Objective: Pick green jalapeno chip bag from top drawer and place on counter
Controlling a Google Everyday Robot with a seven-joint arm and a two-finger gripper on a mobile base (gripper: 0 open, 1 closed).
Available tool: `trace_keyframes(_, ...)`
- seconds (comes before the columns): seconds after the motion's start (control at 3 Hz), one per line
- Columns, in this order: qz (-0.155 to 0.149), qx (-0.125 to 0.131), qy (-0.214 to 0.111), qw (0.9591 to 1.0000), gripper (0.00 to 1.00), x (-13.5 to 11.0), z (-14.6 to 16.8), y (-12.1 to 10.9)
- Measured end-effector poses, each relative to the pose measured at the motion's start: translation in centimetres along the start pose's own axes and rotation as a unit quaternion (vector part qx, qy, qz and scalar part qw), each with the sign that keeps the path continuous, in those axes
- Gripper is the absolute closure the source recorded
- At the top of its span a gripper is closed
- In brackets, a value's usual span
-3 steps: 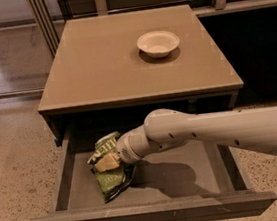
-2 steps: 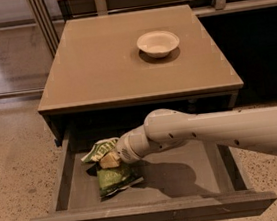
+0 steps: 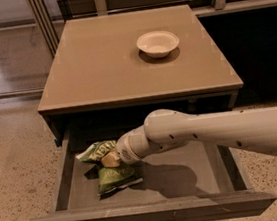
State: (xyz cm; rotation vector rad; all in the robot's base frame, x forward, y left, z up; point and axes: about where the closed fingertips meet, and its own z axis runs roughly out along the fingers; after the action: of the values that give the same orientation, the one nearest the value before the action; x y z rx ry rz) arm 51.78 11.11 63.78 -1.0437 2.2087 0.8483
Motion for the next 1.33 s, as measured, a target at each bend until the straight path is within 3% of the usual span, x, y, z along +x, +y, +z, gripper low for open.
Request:
trace_keyframes(0.67, -0.049, 0.032, -0.033, 0.9977, 1.00, -1.2, -7.8, 7.0)
trace_keyframes(1.0, -0.095, 0.059, -0.065, 0.9916, 1.00, -3.8, -11.9, 10.8)
trace_keyframes(1.33, -0.134, 0.095, -0.099, 0.9814, 1.00, -6.1, -15.6, 12.4)
